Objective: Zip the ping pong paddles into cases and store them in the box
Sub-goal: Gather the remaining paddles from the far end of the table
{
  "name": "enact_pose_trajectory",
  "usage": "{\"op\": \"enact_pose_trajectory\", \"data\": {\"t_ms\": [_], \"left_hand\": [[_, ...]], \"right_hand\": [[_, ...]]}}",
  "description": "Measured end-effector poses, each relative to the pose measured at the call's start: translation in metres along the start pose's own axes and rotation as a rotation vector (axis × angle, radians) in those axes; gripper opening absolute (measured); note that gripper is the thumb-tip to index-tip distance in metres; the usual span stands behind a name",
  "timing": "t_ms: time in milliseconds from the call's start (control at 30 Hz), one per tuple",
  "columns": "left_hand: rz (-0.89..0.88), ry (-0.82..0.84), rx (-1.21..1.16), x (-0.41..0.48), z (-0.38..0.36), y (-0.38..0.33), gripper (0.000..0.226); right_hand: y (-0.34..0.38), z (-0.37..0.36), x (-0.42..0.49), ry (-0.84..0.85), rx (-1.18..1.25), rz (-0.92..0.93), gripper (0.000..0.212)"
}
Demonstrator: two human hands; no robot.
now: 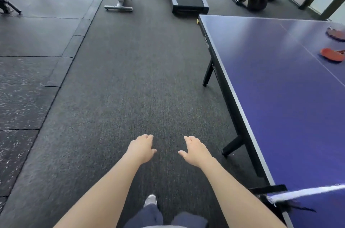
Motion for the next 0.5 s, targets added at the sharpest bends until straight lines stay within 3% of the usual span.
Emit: {"op": "enact_pose_trajectory", "data": {"t_ms": [500], "left_hand": [[-0.067, 0.131, 0.071, 0.234, 0.144, 0.087, 0.052]], "right_hand": [[0.029, 0.11, 0.232, 0.103, 0.168, -0.162, 0.066]]}}
Point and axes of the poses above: each hand's wrist, its own x-axis towards the middle knuckle, its own z-axis out of the back of the hand, y = z × x, the point moved 3 cm from there along x, towards the middle knuckle, and after that the axes turned 15 degrees about -z, right-handed, at the moved point
